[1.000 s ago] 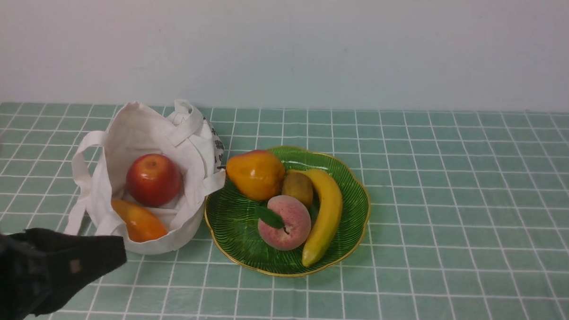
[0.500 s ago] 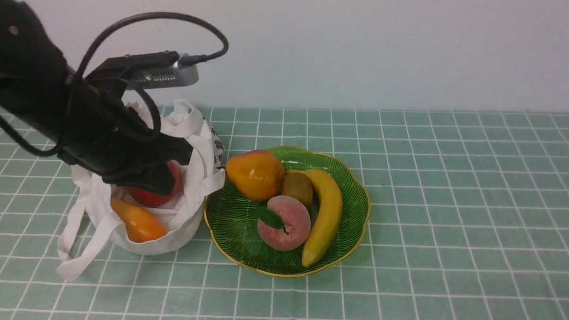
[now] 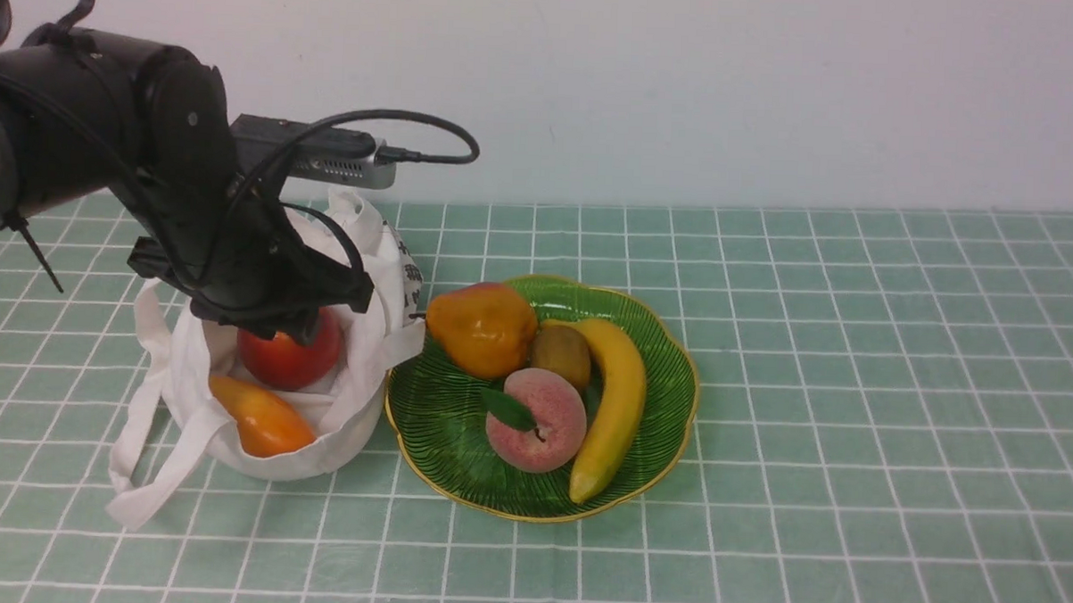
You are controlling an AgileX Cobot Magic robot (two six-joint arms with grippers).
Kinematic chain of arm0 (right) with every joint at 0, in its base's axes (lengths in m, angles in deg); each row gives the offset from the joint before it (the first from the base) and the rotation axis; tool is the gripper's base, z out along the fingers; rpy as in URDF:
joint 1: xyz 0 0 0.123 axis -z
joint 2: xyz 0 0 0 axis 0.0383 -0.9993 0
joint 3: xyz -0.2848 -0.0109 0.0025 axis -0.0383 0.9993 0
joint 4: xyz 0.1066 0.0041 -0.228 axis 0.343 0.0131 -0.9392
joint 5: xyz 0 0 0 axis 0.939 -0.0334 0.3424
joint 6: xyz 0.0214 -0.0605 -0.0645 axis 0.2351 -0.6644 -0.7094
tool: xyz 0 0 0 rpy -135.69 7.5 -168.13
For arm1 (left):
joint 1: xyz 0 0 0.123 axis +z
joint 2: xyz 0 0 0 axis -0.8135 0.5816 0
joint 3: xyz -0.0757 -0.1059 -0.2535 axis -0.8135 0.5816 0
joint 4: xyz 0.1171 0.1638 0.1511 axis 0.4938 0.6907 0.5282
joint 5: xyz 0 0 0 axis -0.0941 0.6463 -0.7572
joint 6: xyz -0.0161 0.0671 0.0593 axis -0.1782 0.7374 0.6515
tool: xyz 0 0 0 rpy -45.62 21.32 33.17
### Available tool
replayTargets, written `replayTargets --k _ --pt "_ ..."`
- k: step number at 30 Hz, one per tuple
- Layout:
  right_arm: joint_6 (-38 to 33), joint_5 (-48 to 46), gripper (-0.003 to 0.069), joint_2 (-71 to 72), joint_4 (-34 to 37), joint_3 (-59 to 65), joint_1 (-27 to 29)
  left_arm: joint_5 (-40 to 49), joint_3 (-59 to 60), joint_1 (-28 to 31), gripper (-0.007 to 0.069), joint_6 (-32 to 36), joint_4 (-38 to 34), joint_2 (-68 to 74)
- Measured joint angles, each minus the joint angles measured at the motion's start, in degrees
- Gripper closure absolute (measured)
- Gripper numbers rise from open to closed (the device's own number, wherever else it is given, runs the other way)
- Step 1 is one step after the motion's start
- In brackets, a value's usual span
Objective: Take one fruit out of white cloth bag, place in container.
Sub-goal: 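Reach into the white bag and grasp the apple with the left gripper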
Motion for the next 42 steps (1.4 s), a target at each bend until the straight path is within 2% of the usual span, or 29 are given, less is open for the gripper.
replayTargets --k 7,10,13,16,20,30,37,42 --pt "0.0 0.0 0.0674 0.0 0.0 0.0 0.0 -9.1 0.0 0.0 0.0205 -0.2 5.9 2.2" --pt "0.0 0.0 0.0674 0.0 0.0 0.0 0.0 -9.8 0.0 0.0 0.0153 -0.6 7.0 3.5" --pt "0.0 0.0 0.0674 0.0 0.0 0.0 0.0 -10.8 0.0 0.0 0.0045 -2.0 7.3 6.0" --pt "0.0 0.0 0.0674 0.0 0.0 0.0 0.0 -11.8 0.0 0.0 -0.0011 -2.3 7.7 7.5" --pt "0.0 0.0 0.0674 0.0 0.0 0.0 0.0 -12.7 0.0 0.0 -0.0031 -2.3 9.7 8.7" --pt "0.0 0.0 0.0674 0.0 0.0 0.0 0.0 -15.5 0.0 0.0 -0.0027 -2.4 20.5 12.7" --pt "0.0 0.0 0.0674 0.0 0.0 0.0 0.0 -16.8 -0.3 0.0 0.0048 -2.4 23.3 14.7" --pt "0.0 0.0 0.0674 0.0 0.0 0.0 0.0 -16.3 -0.8 -0.1 0.0055 -5.0 23.9 15.1"
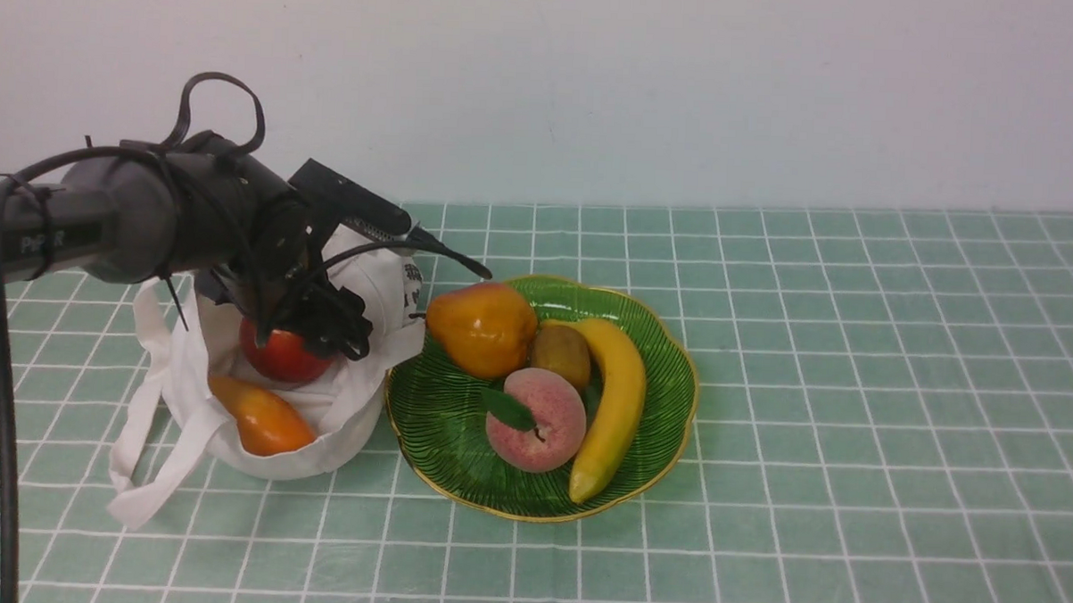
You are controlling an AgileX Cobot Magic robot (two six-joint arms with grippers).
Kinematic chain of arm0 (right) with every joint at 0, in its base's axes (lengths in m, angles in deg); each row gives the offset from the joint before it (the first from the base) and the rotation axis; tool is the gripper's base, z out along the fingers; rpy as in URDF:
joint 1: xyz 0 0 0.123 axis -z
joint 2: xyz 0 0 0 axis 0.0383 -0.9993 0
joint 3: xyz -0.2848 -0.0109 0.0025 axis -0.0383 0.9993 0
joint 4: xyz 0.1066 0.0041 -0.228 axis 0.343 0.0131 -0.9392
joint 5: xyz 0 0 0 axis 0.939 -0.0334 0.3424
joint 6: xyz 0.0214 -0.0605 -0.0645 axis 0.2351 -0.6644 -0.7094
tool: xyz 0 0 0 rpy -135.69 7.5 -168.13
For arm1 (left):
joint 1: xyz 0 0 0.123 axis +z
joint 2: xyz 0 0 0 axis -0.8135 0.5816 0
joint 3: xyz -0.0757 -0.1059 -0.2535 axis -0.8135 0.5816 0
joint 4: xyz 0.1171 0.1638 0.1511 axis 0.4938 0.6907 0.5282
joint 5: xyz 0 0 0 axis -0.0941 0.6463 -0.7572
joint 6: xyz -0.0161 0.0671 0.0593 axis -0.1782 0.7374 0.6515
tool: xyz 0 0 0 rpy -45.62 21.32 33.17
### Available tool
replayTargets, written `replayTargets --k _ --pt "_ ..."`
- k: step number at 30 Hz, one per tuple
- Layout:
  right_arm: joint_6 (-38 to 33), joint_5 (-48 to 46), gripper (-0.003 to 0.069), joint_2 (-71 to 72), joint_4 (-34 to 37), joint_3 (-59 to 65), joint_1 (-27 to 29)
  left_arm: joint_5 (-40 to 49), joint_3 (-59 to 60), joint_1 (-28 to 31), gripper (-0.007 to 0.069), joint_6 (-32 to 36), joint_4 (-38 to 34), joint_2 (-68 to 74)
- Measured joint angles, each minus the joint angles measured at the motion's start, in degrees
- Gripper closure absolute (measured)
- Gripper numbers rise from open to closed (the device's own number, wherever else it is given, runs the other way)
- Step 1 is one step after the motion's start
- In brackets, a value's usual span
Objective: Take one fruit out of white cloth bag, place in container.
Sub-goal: 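Reach into the white bag and grasp the apple with the left gripper, then place the held apple onto the plate with the left gripper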
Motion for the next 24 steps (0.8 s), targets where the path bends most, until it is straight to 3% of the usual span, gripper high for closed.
replayTargets --k 7,15,22,24 --pt "0.0 0.0 0.0674 0.0 0.0 0.0 0.0 7.4 0.1 -0.1 0.0055 -2.4 -0.6 -2.0" --pt "0.0 0.0 0.0674 0.0 0.0 0.0 0.0 10.8 0.5 -0.1 0.0055 -2.7 -7.3 -12.7" --pt "0.0 0.0 0.0674 0.0 0.0 0.0 0.0 13.9 0.5 -0.1 0.0055 -0.5 -21.6 -22.1" --pt "0.0 0.0 0.0674 0.0 0.0 0.0 0.0 14.9 0.5 -0.1 0.0056 3.2 -28.5 -23.8"
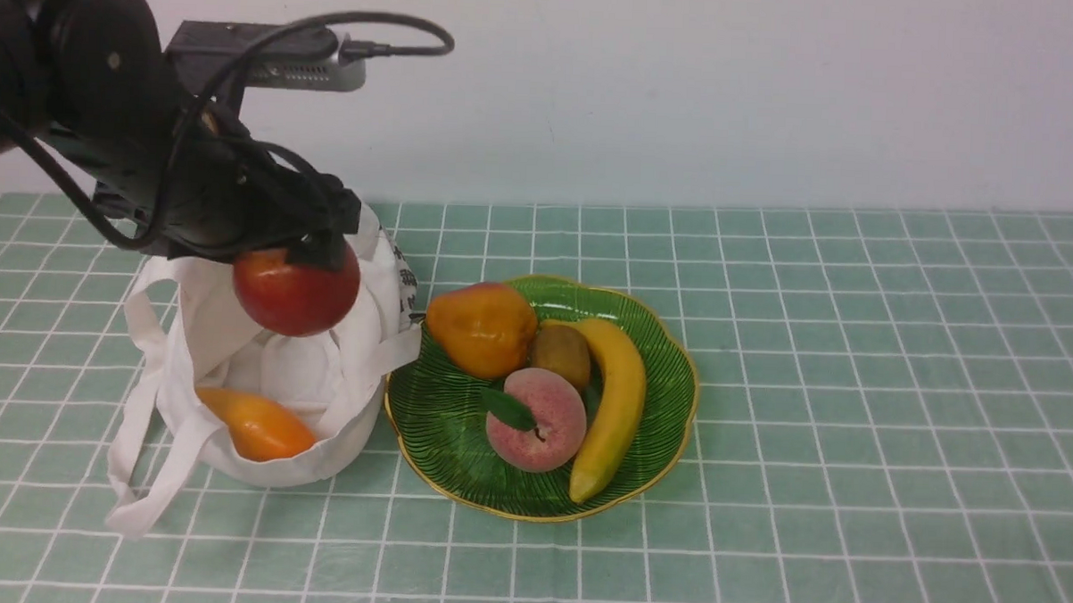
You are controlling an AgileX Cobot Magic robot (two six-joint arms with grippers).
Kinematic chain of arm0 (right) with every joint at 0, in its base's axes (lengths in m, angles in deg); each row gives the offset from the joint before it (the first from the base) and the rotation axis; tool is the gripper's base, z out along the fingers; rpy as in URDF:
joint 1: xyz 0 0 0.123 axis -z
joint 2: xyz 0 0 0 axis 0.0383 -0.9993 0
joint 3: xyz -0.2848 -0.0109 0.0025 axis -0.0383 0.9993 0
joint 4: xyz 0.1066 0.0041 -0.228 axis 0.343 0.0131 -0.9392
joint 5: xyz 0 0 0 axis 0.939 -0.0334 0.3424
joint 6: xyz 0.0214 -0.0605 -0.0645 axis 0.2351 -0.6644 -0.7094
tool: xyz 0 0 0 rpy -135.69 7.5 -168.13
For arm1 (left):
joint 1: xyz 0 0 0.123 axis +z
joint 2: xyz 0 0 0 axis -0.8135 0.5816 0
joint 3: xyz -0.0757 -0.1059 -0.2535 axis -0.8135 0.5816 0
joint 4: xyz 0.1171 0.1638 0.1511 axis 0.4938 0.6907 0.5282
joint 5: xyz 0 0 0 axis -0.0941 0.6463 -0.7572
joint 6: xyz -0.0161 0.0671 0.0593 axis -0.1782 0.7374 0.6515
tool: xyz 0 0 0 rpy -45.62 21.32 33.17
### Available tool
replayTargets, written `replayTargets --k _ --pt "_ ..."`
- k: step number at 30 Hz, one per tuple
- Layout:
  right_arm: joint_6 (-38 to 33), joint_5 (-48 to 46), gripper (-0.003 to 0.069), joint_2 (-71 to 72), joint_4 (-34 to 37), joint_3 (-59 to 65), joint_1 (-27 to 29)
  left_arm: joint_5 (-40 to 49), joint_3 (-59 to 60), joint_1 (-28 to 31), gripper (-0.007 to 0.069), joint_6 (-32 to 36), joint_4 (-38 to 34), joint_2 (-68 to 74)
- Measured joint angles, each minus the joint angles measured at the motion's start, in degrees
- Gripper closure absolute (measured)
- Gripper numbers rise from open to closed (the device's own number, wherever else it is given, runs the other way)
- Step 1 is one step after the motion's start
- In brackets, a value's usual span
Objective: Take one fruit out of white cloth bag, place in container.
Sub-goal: 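Place the held apple onto the plate with the left gripper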
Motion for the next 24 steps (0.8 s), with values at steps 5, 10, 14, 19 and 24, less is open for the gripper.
replayTargets --k 5,10,14,19,24 --pt "0.0 0.0 0.0674 0.0 0.0 0.0 0.0 1.0 0.0 0.0 0.0056 9.9 -18.7 -0.6" --pt "0.0 0.0 0.0674 0.0 0.0 0.0 0.0 1.0 0.0 -0.1 0.0056 18.7 -33.5 -0.4" --pt "0.0 0.0 0.0674 0.0 0.0 0.0 0.0 0.9 0.0 -2.2 0.0056 24.9 -41.4 1.4" --pt "0.0 0.0 0.0674 0.0 0.0 0.0 0.0 -1.3 0.0 -6.6 0.0056 29.0 -44.1 5.1" --pt "0.0 0.0 0.0674 0.0 0.0 0.0 0.0 -7.3 0.0 -10.0 0.0056 30.7 -45.1 9.9"
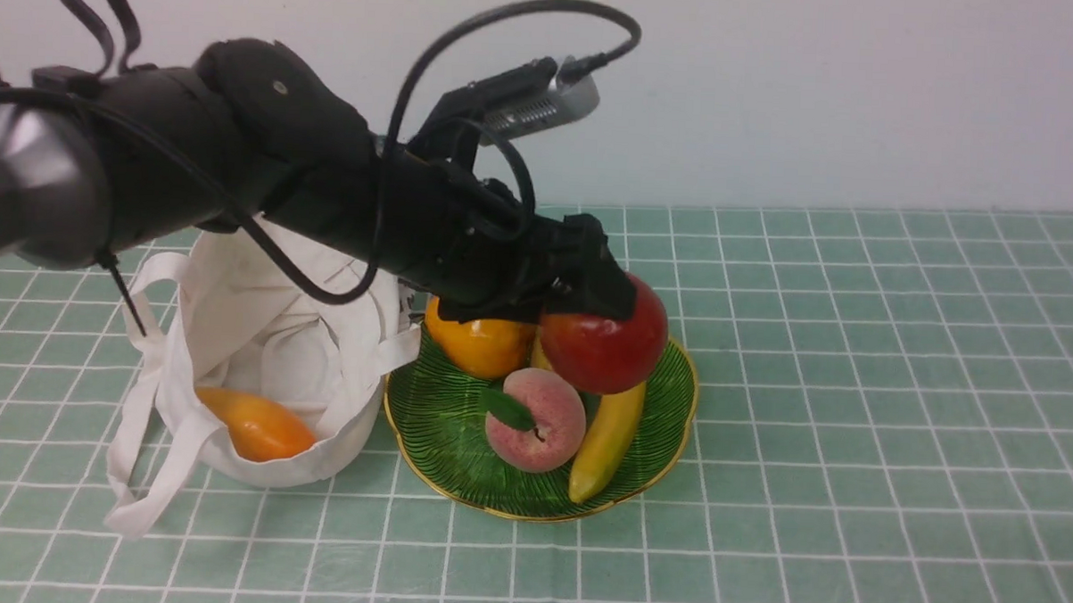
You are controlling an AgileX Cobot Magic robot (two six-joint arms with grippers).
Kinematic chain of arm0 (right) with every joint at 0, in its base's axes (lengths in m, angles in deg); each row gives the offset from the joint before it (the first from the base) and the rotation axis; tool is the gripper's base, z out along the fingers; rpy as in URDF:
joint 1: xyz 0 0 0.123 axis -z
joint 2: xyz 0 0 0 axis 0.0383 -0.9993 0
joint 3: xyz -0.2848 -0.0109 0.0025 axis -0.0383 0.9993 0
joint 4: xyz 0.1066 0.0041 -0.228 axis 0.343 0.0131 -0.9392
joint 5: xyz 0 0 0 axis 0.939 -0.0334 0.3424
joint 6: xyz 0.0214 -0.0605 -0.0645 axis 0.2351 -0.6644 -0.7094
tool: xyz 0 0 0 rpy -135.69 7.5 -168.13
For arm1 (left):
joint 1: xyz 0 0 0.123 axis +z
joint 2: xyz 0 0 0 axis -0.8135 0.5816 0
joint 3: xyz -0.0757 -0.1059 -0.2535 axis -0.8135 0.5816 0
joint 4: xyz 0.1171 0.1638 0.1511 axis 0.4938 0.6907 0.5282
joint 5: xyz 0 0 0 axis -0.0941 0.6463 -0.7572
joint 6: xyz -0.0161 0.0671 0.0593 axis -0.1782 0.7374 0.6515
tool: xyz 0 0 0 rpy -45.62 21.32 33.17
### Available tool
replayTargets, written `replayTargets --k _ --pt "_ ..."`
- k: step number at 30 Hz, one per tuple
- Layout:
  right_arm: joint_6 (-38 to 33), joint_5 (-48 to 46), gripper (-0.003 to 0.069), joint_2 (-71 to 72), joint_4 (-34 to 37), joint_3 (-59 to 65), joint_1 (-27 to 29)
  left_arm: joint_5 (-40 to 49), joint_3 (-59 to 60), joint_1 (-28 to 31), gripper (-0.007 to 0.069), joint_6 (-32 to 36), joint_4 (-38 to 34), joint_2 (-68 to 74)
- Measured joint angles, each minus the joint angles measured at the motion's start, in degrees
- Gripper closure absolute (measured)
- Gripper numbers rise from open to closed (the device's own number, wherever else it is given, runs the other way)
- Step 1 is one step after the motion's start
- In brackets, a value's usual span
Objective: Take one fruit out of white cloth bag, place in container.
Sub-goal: 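Place the held apple onto the plate with the left gripper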
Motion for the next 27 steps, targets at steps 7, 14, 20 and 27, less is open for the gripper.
replayTargets --k 7,14,20,27 --pt "0.0 0.0 0.0674 0.0 0.0 0.0 0.0 -3.9 0.0 -0.2 0.0056 0.7 0.9 4.7" --pt "0.0 0.0 0.0674 0.0 0.0 0.0 0.0 -9.8 0.0 -0.2 0.0018 8.0 1.4 6.1" --pt "0.0 0.0 0.0674 0.0 0.0 0.0 0.0 -12.6 0.0 -0.2 -0.0057 9.9 1.4 6.1" --pt "0.0 0.0 0.0674 0.0 0.0 0.0 0.0 -13.3 0.0 0.4 -0.0057 10.1 2.9 5.3"
